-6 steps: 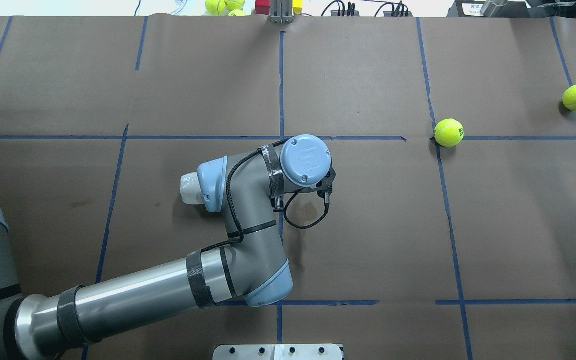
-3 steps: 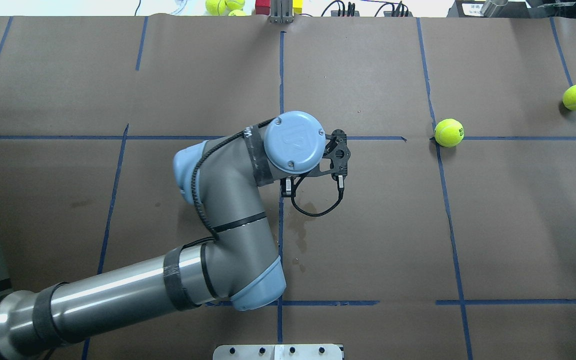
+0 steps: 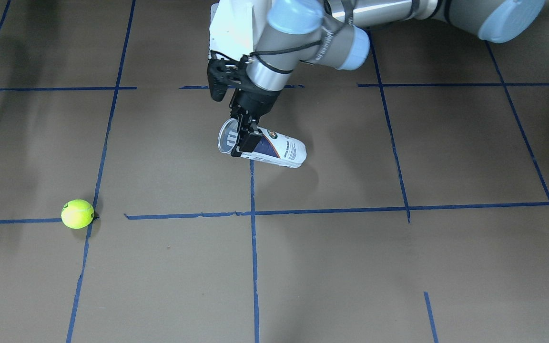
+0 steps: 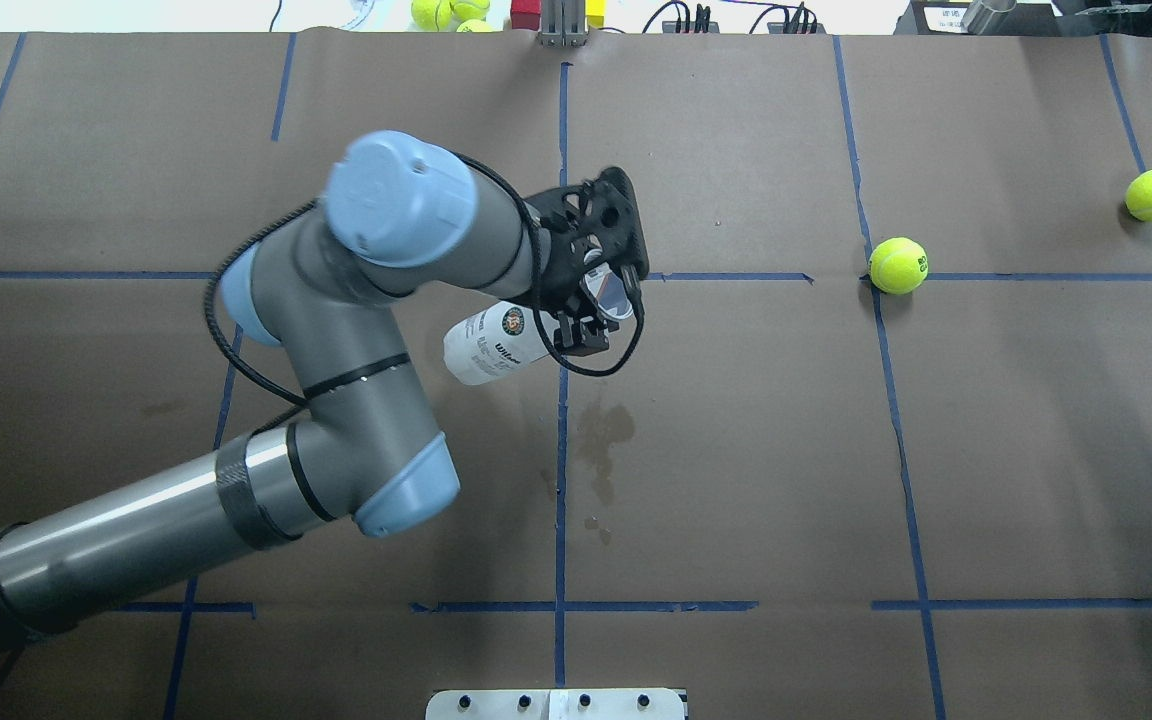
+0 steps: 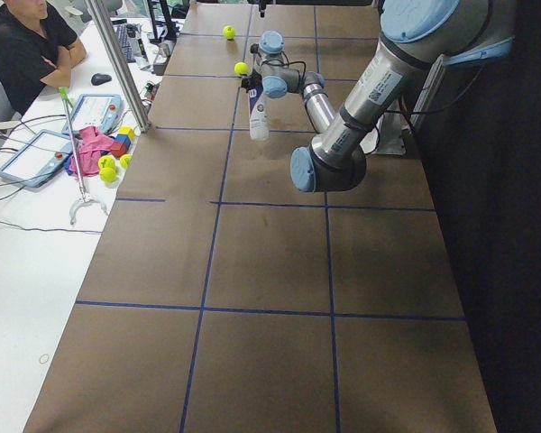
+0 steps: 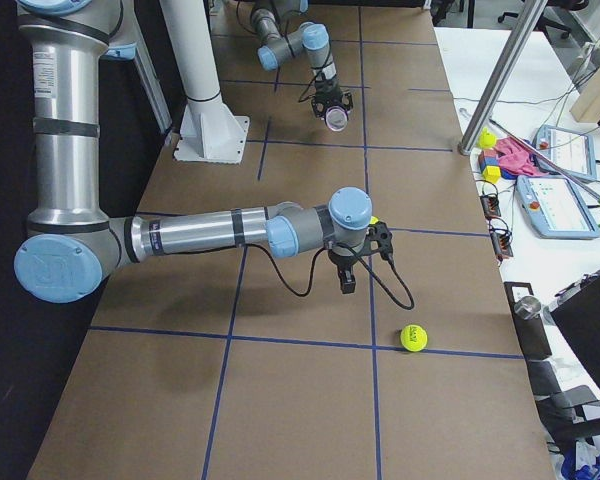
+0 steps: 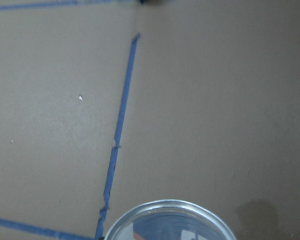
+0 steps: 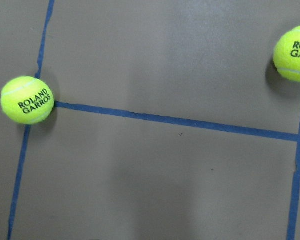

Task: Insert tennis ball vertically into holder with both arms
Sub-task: 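Lift and rotate the can upright with the left gripper, open end up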

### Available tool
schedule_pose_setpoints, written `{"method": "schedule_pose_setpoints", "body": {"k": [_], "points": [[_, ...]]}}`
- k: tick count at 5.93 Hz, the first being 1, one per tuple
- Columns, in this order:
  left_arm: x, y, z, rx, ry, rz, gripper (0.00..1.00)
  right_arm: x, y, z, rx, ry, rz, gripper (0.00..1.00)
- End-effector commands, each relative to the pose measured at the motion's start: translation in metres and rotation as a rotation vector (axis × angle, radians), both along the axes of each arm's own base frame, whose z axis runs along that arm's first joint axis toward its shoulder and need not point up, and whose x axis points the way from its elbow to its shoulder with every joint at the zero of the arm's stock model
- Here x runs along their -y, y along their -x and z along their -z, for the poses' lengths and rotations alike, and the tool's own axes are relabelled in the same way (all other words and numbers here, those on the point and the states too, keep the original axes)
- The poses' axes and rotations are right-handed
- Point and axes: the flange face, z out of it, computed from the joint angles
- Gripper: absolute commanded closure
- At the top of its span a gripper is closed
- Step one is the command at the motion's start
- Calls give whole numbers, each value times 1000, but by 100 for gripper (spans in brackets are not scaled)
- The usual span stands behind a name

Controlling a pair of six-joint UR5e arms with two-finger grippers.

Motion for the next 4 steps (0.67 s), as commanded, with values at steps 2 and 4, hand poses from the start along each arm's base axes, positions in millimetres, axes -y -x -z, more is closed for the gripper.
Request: {"method": "schedule_pose_setpoints", "body": {"k": [2, 4], "points": [[-12, 36, -7, -339, 3, -24, 31, 44, 23, 69, 41, 44, -121, 0], [-8, 29, -52, -468, -68, -35, 30, 71, 82, 117, -17, 64, -226, 0]]}}
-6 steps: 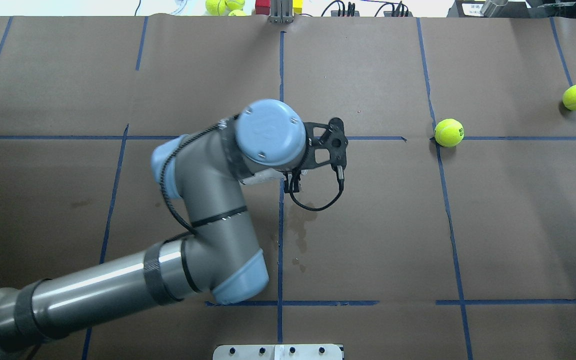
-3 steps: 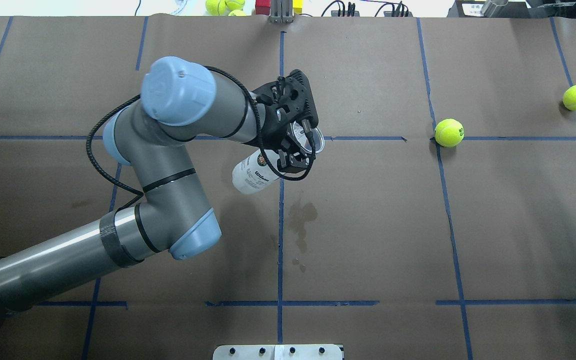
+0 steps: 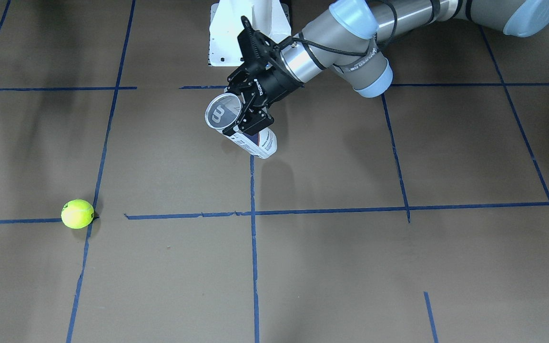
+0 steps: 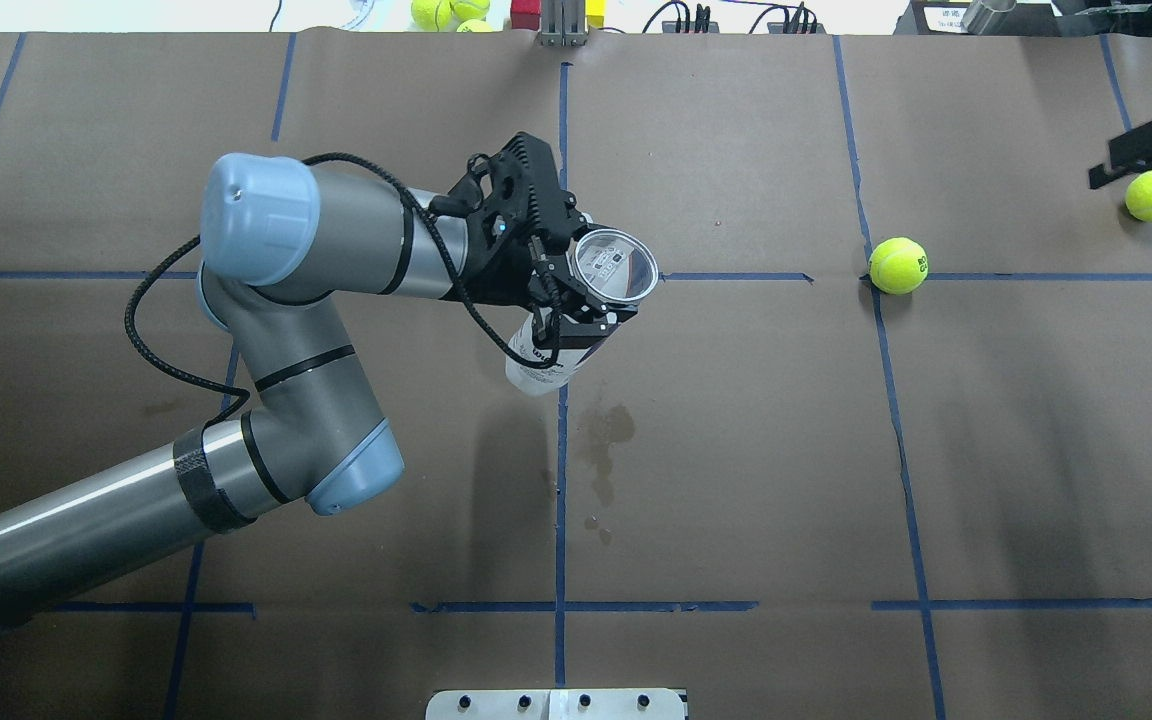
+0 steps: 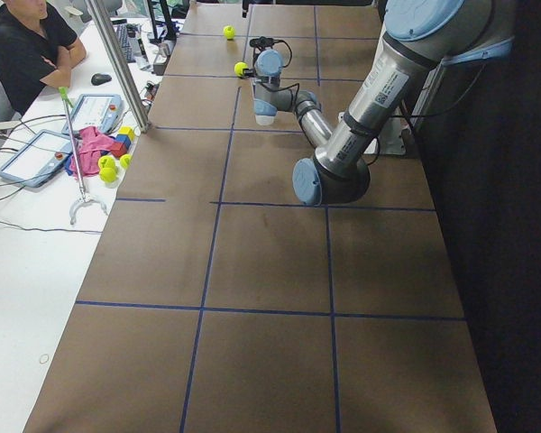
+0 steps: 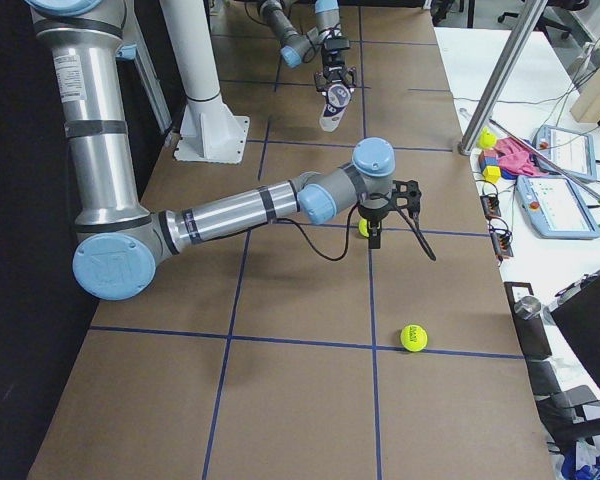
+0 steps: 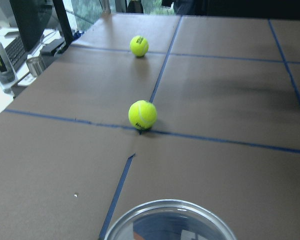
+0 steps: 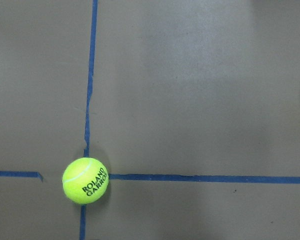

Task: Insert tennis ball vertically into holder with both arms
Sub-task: 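Lift and rotate the can upright with the left gripper, open end up, then hold the can upright with the left gripper while the right grasps the nearer ball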

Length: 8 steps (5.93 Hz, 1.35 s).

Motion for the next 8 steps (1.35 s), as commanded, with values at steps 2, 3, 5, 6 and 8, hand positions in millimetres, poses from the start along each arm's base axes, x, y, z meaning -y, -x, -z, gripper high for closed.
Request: {"method": "schedule_pose_setpoints", "body": {"k": [2, 3, 5, 6, 8], "points": [[5, -5, -48, -195, -11, -12, 30, 14, 43, 30, -33, 10, -49, 0], [4, -1, -50, -226, 0, -14, 30, 13, 55, 28, -43, 31, -64, 0], [6, -4, -78, -261, 4, -3, 30, 10, 70, 27, -52, 44, -58, 0], [4, -2, -79, -281, -4, -5, 30, 17, 86, 39, -90, 58, -65, 0], [-8, -15, -91, -330, -12, -5, 30, 16, 139, 50, -190, 98, -25, 0]]}}
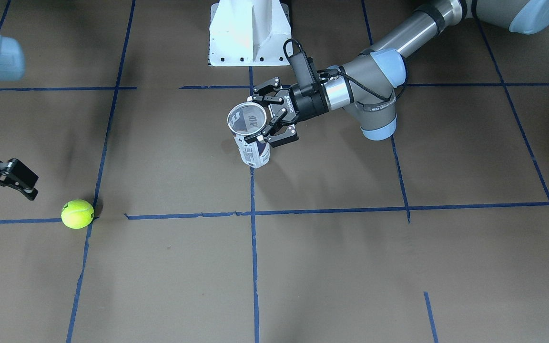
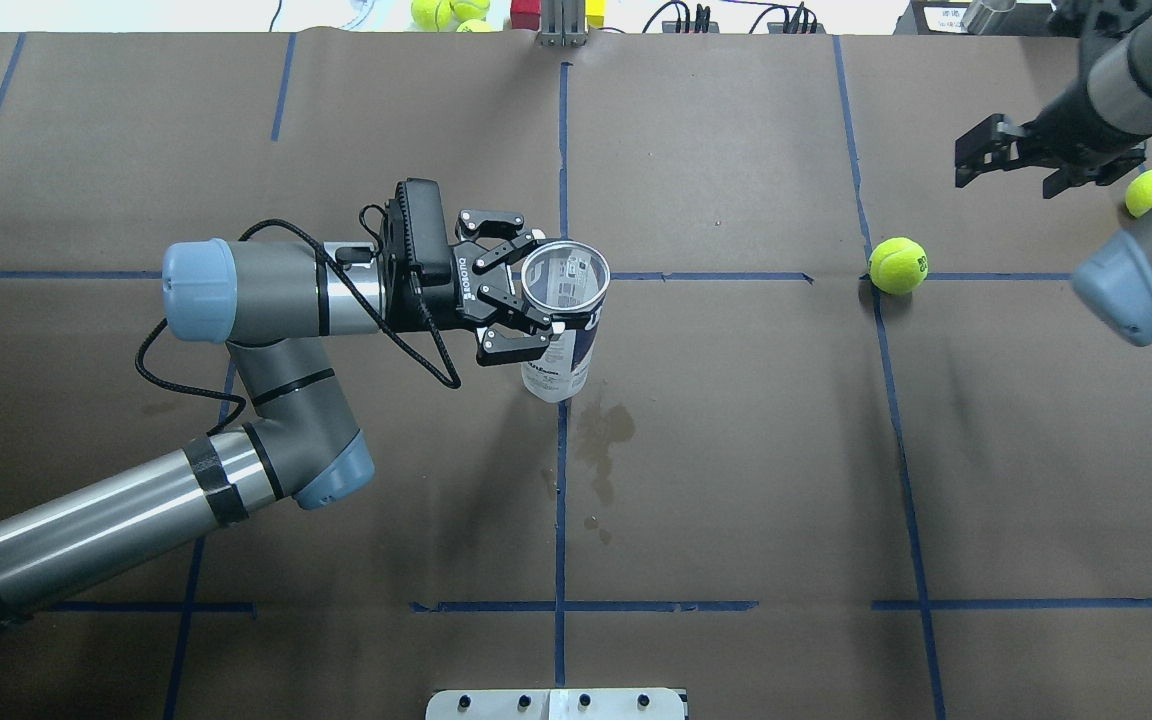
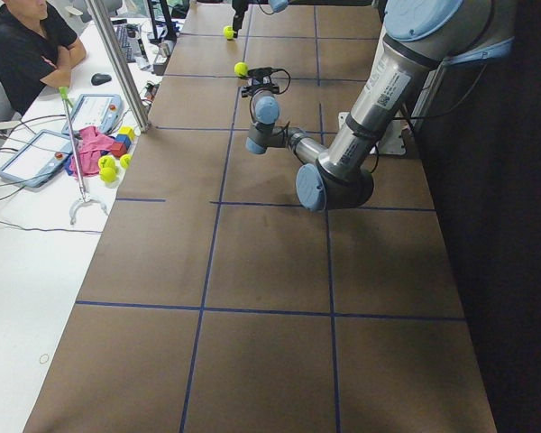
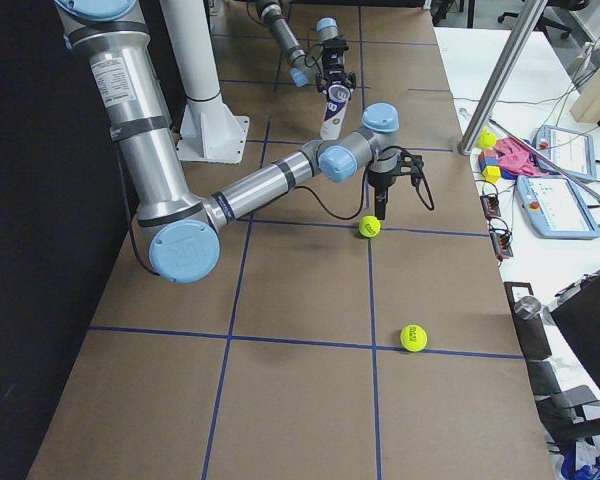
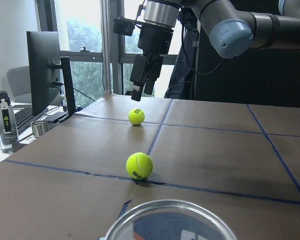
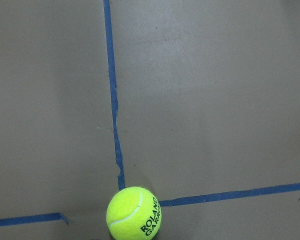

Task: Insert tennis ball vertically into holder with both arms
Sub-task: 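Hold the can upright with the left gripper while the right grasps the nearer ball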

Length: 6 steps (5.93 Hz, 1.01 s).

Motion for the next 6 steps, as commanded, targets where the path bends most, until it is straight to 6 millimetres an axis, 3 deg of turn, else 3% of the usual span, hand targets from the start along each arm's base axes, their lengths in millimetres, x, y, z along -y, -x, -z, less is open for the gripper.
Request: {"method": "schedule_pose_setpoints", "body": {"k": [1, 2, 4, 6], "points": [[-12, -10, -5, -29, -3, -4, 29, 0, 44, -15, -57, 34, 41, 1], [-13, -11, -6, -27, -4, -5, 29, 0, 74, -29, -78, 60, 81, 1], [-13, -11, -7, -26, -2, -3, 29, -3, 102, -45, -85, 63, 119, 1], [-13, -11, -6, -28, -2, -2, 28, 8, 114, -69, -66, 36, 122, 1]]}}
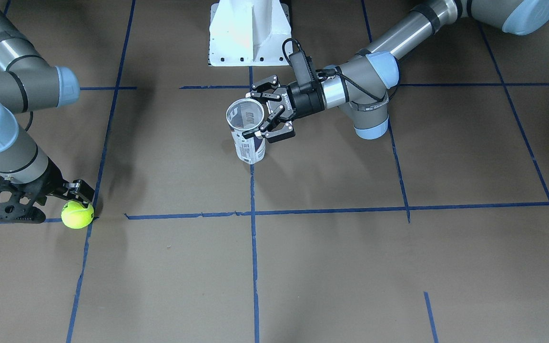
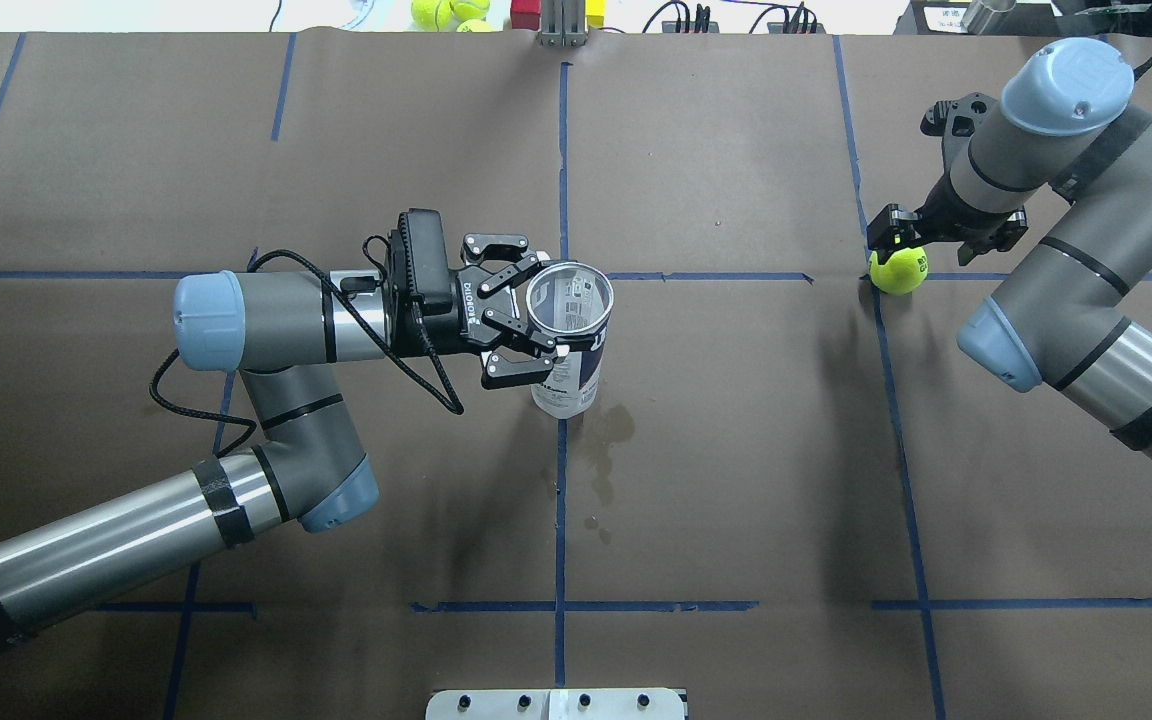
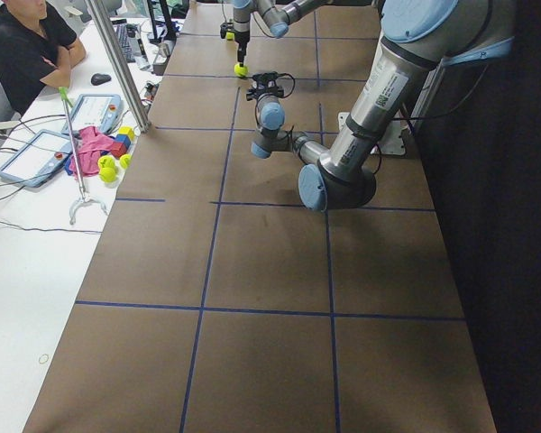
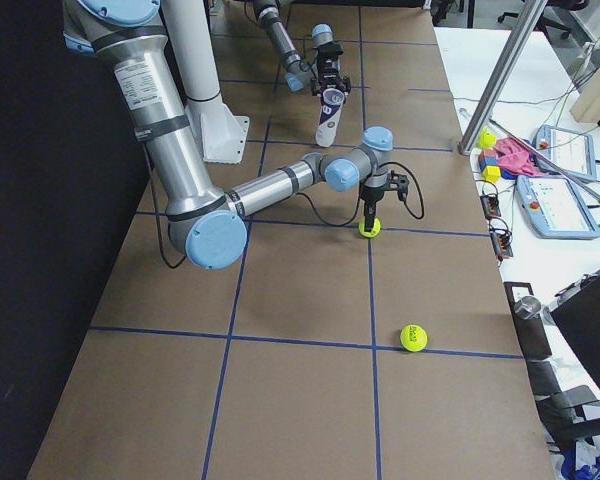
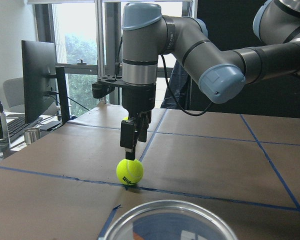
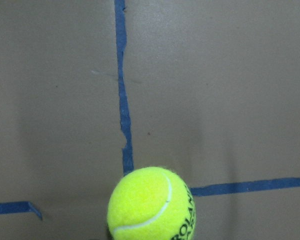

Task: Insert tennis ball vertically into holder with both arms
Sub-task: 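Hold the can upright with the left gripper while the right grasps the nearer ball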

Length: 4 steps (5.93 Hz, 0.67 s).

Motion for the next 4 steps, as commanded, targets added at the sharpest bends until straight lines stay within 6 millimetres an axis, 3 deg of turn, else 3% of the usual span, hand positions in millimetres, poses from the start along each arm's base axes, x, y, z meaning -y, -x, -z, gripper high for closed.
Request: {"method": "schedule_pose_setpoints", "body": {"k": [1, 4], "points": [[0, 0, 1, -1, 0, 0, 28, 12, 14, -7, 2, -1, 4, 1], [0, 0, 0, 1, -1, 0, 27, 3, 35, -13, -24, 12, 1, 1]]}}
